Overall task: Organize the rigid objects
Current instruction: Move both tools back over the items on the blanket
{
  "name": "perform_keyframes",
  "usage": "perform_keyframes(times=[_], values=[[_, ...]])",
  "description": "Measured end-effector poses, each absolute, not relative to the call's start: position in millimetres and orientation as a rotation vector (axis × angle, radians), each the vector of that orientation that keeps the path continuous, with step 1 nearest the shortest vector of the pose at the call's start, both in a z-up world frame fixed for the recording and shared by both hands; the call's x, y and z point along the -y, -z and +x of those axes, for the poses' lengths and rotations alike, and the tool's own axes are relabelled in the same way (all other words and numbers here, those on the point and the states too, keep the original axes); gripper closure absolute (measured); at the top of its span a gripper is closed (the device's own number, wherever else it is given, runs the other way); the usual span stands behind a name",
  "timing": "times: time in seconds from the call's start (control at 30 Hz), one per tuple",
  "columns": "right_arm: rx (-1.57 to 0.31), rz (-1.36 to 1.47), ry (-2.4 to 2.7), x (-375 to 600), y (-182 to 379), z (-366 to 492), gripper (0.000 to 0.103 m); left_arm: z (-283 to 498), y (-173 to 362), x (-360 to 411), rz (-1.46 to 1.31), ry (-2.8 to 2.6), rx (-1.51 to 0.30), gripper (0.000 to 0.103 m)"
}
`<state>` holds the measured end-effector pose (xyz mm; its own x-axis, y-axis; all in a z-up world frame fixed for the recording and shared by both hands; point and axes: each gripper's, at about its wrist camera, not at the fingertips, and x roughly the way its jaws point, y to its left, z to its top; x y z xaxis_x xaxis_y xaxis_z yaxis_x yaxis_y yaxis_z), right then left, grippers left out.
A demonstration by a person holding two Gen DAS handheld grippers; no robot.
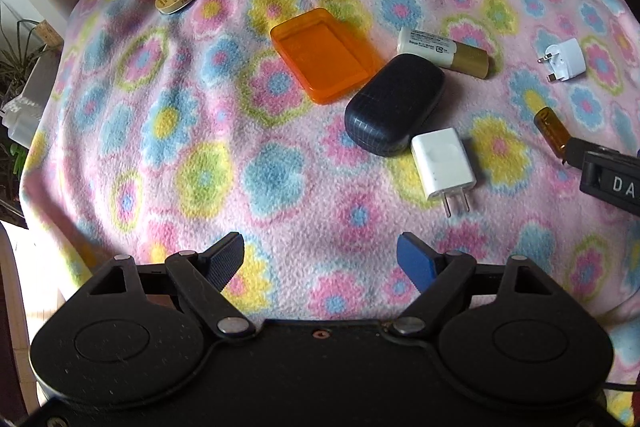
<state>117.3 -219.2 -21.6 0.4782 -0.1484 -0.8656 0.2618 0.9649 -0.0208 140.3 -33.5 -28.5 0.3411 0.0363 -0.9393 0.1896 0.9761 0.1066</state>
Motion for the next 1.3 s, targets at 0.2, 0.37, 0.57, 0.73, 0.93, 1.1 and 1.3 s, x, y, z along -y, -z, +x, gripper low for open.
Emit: perform_keyframes(times=[0.2, 0.37, 0.57, 0.73, 0.93, 1.1, 1.3], values=[[-1.054, 0.150, 0.259, 227.0, 28.1, 118.7, 0.018, 155.2, 37.6, 39.2, 0.223, 0.091, -1.236, 0.024], [-1.060, 0.188, 0.259, 231.4, 31.5, 120.4, 0.018, 164.2, 43.4, 40.1, 0.216, 0.070, -1.242, 0.024], [-1.062, 0.203, 0.250, 231.6, 31.7, 119.9, 0.018, 174.0, 45.2, 52.3, 0.207, 0.097, -1.236, 0.040], [-1.070, 0.230, 0.261, 235.9, 33.2, 119.6, 0.018, 178.6, 45.3, 75.9, 0.215, 0.131, -1.230, 0.042], [-1.073, 0.256, 0.281, 240.9, 33.6, 119.0, 0.017, 185.9, 48.1, 92.4, 0.148, 0.180, -1.251, 0.040], [-1.075, 0.253, 0.288, 241.3, 33.6, 118.5, 0.017, 183.3, 49.0, 92.0, 0.145, 0.207, -1.248, 0.039], [-1.076, 0.267, 0.284, 242.9, 33.3, 118.4, 0.017, 192.8, 50.4, 71.5, 0.132, 0.147, -1.243, 0.036]])
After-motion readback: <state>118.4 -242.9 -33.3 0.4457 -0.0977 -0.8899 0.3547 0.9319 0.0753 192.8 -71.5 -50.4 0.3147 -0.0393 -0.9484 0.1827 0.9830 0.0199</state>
